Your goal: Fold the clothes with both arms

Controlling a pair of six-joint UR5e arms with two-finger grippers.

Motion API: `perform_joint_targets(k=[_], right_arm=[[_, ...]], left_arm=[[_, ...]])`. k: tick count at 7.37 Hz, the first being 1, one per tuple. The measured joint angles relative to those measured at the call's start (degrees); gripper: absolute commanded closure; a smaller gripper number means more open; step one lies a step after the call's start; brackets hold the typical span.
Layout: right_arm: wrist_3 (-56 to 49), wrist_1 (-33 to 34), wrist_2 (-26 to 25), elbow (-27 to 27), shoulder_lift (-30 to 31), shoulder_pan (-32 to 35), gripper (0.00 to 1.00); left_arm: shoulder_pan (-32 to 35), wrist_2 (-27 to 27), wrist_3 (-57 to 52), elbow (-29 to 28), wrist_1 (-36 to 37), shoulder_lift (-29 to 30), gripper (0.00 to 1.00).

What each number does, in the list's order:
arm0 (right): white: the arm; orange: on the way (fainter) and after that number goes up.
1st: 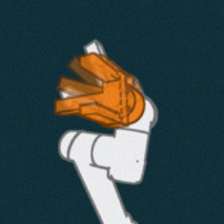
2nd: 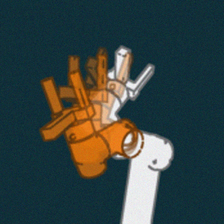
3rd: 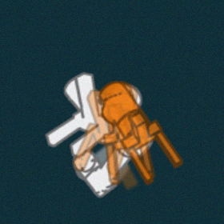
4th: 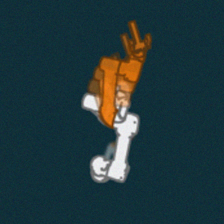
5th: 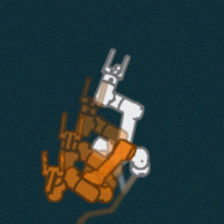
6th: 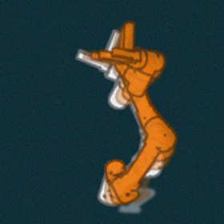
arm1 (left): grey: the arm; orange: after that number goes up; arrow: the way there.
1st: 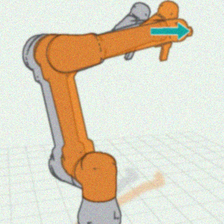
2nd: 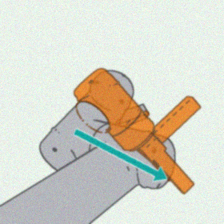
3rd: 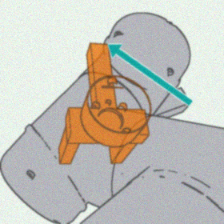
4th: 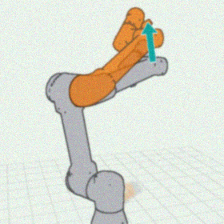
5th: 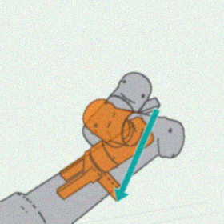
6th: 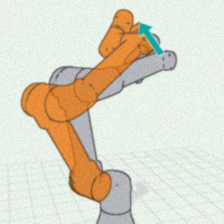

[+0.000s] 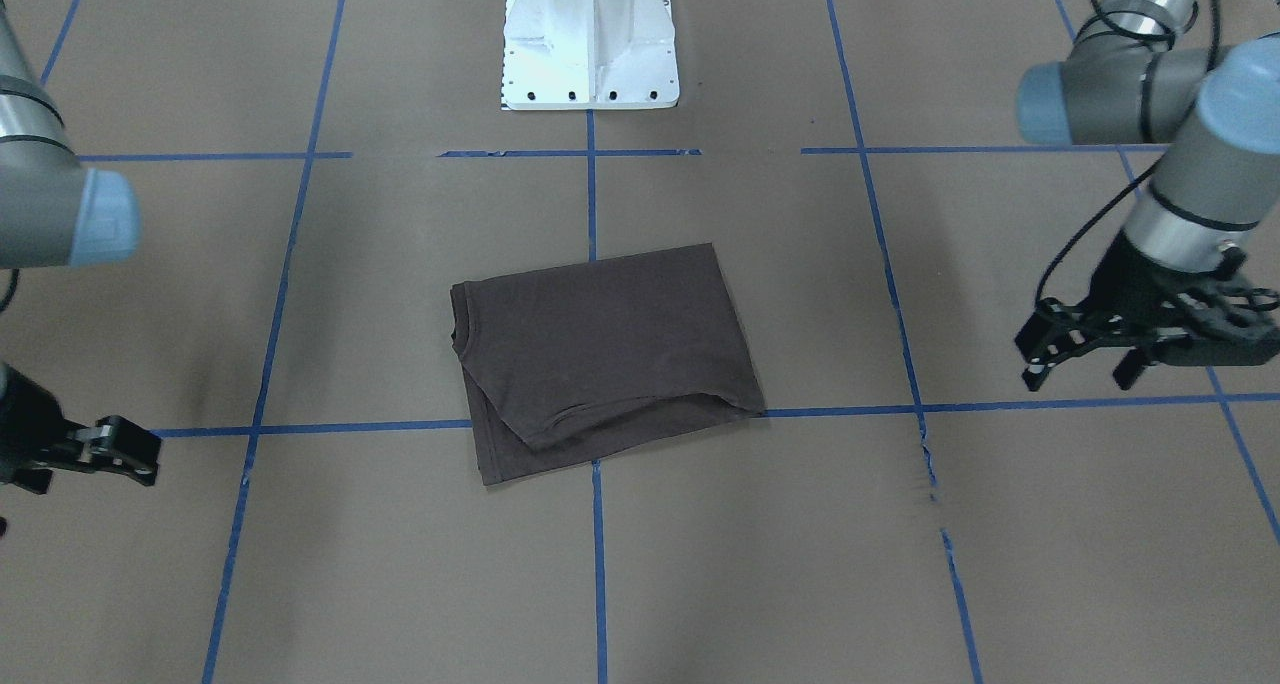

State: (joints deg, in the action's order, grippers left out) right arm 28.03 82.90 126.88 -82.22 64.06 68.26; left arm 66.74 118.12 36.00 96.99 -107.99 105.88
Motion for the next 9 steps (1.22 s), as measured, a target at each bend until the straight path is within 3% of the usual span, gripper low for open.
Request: perform_joint_targets(k=[2,4,6,9], right_arm=[[-17.8,1.5,3.77,-3.5,11.83,8.48,0.0],[-30.87,6.73,5.1,-9.55,21.29,15.4,0.0],[-34.0,9.56,4.0,-14.06,24.58,17.49,0.0],[-34.14,10.44,4.28,-14.33,25.25,18.02,0.0]], left_arm=[[11.63,4.52,-27.54,0.1,1.27,-8.01,0.0],[18.41,7.61,-45.12,-0.03,4.05,-13.5,0.0],[19.8,11.32,-49.09,-2.26,3.62,-15.97,0.0],[20.08,9.61,-49.8,-5.34,6.16,-17.12,0.0]])
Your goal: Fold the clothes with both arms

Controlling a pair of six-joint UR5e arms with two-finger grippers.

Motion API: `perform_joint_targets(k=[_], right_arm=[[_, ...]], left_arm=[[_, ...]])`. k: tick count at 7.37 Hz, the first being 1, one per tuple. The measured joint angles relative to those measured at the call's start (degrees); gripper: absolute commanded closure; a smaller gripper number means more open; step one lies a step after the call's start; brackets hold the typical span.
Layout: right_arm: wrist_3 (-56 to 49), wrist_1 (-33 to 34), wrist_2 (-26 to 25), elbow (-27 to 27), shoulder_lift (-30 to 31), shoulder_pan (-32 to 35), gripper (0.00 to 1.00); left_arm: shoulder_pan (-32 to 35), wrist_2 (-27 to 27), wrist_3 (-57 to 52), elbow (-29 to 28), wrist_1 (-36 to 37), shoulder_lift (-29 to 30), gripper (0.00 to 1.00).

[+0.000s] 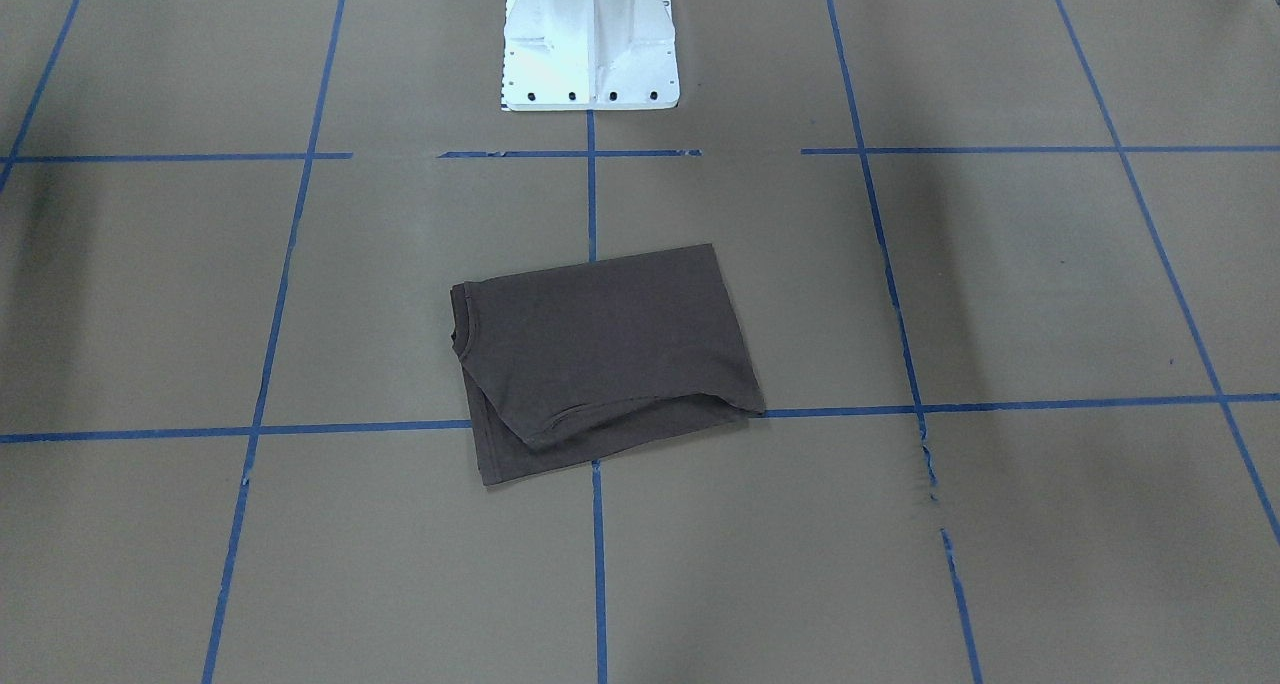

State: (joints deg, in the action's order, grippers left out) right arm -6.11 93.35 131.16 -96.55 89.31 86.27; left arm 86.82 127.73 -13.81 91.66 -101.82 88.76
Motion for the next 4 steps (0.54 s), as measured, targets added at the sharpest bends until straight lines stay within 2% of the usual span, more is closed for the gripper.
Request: perform_joint_targets(k=[2,4], right_arm=[[0.13,0.33,4.28,0.09,1.37,1.69,0.0],[0.19,0.23,7.1,-0.5,2.98,3.9,0.0]], left_arm=[[0.16,1.67,-0.05,1.8,6.56,-0.32,0.0],[0.25,4.77,0.05,2.36,8.32,-0.51,0.0]])
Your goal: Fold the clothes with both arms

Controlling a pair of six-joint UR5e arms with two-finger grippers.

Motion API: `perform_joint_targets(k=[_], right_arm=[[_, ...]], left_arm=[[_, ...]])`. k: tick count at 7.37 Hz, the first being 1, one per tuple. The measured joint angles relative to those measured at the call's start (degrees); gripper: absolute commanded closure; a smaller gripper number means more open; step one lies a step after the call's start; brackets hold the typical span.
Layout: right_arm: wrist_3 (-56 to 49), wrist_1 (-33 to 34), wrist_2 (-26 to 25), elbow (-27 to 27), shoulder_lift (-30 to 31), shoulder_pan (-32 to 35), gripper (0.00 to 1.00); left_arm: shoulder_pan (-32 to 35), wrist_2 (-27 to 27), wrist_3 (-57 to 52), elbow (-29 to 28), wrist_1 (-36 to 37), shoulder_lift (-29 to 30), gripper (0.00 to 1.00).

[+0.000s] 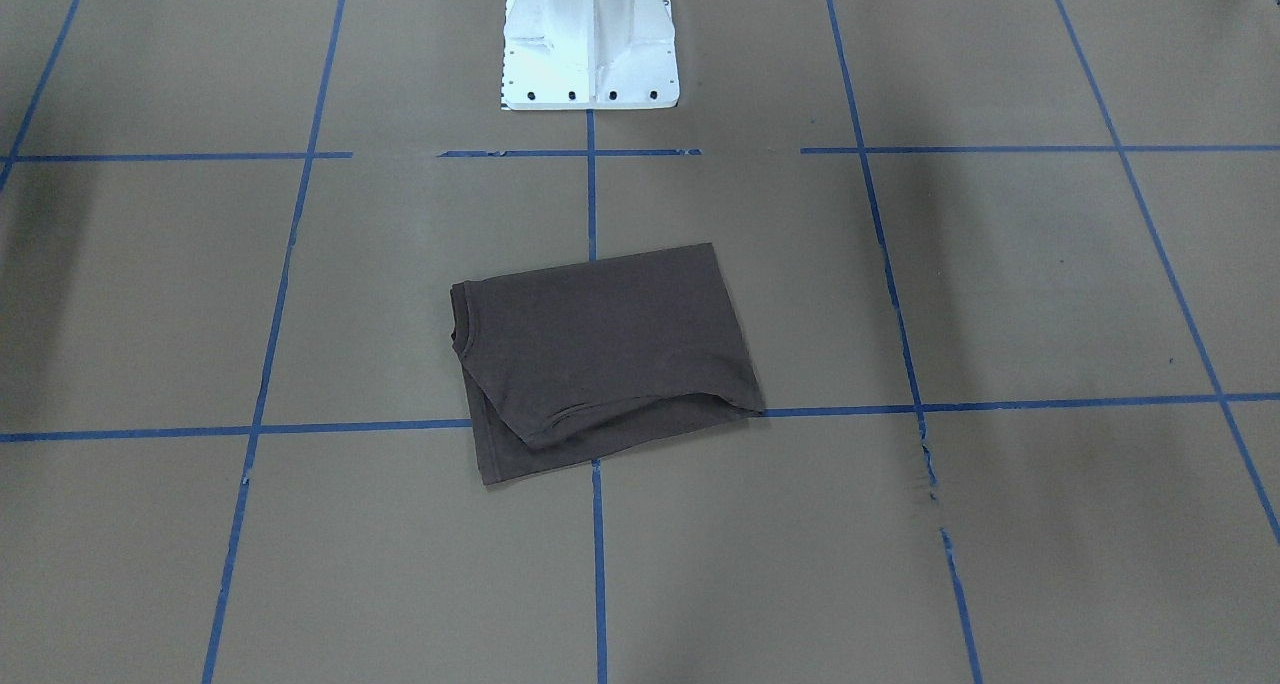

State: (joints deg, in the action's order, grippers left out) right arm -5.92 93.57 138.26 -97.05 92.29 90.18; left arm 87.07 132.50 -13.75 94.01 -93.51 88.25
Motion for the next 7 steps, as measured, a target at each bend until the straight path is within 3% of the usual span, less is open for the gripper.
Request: perform_joint_targets(k=[7], right_arm=[[0.9,-0.59,-4.83,-0.83,3.71,1.58,0.0]], left_arm=[[0.28,0.17,2.23,0.45,0.22,-0.14,0.0]])
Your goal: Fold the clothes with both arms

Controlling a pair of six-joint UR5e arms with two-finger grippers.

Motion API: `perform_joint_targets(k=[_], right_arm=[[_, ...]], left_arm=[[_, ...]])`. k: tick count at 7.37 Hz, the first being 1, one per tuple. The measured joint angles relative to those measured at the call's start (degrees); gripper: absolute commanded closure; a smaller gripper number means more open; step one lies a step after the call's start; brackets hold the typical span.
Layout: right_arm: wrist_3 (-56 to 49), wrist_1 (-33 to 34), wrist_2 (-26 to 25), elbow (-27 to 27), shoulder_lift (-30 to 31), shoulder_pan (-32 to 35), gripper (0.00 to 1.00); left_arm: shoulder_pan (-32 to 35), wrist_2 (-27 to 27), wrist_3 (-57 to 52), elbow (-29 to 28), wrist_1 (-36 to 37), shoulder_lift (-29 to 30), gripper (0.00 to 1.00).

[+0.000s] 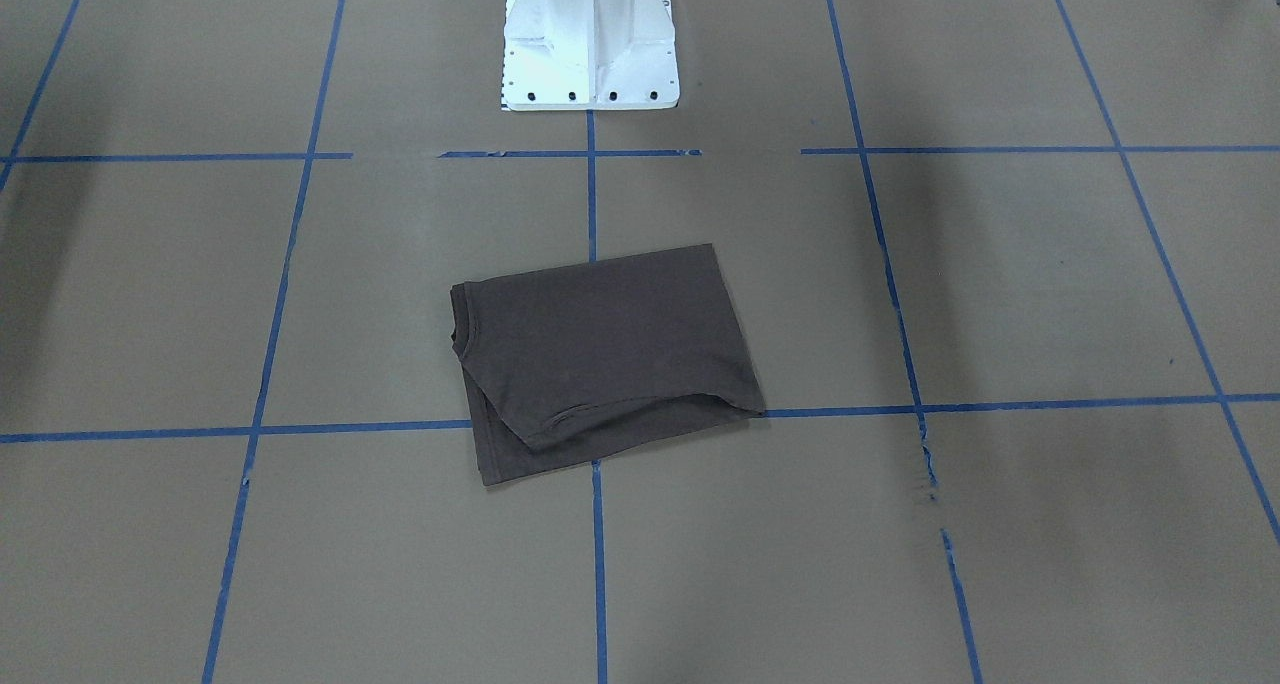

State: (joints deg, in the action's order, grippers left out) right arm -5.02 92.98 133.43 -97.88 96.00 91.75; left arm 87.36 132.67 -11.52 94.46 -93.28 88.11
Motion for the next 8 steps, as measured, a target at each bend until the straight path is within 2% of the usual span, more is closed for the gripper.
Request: perform_joint_targets(k=[3,8], right_arm=[[0.09,0.01,1.22,-0.11,-0.02,0.0,0.0],[0.1,0.06,1.33,-0.95,-0.05,0.0,0.0]], left_arm=[[0.0,0.3,9.2,-0.35,0.01,0.02,0.0],[0.0,0.48,10.34,-0.79,0.03,-1.47,0.0]])
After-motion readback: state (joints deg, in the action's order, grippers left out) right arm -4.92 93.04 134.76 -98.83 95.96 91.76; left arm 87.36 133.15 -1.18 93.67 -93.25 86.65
